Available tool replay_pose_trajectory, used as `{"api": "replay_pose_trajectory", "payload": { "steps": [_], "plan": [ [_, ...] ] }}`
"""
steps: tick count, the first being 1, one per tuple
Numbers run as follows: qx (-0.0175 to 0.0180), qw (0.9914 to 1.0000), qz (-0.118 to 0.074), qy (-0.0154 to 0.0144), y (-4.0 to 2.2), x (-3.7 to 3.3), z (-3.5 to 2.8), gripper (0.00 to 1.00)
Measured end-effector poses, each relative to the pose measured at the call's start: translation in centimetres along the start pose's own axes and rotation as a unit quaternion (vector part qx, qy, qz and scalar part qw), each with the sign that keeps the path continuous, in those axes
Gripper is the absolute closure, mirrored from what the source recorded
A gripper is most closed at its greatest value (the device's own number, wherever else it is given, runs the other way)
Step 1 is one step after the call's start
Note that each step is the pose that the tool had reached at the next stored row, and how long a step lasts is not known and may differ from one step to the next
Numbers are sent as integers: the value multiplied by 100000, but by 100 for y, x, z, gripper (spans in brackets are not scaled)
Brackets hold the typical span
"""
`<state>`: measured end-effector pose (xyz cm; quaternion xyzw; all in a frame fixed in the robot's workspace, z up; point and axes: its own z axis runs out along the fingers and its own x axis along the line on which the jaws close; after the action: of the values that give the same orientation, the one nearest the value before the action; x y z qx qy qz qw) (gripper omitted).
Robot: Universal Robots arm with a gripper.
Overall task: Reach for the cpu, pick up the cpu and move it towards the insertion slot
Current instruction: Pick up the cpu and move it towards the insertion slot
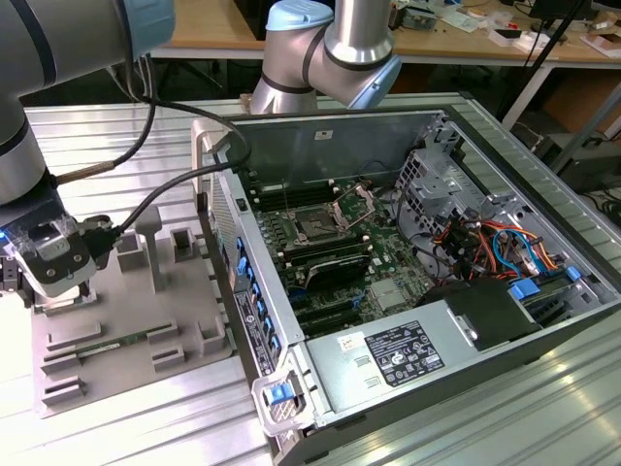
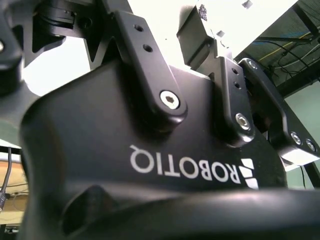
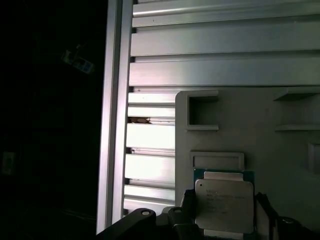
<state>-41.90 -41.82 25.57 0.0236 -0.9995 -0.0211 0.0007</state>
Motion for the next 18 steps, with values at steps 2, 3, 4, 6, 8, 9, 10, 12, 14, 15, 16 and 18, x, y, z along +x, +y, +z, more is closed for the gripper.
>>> {"api": "replay_pose_trajectory", "payload": {
  "steps": [2, 3, 4, 6, 8, 9, 10, 12, 14, 15, 16, 18],
  "plan": [
    [-3, 100000, 0, -4, 3, 0, -76, 45],
    [0, 100000, 0, -2, 5, 0, -128, 45],
    [-3, 100000, 0, -4, 7, 0, -164, 45],
    [-1, 100000, -1, -3, 9, 0, -207, 45],
    [-1, 100000, 1, -3, 9, 0, -218, 45],
    [-4, 100000, -1, -7, 9, 0, -223, 45],
    [1, 100000, -1, -1, 10, 0, -229, 45],
    [-4, 100000, -1, -7, 10, 0, -240, 45],
    [0, 100000, 2, 0, 11, 0, -254, 45],
    [0, 100000, 1, 2, 11, 0, -261, 45],
    [1, 100000, 1, 2, 11, 0, -268, 45],
    [0, 100000, 0, -2, 12, 0, -281, 45]
  ]
}}
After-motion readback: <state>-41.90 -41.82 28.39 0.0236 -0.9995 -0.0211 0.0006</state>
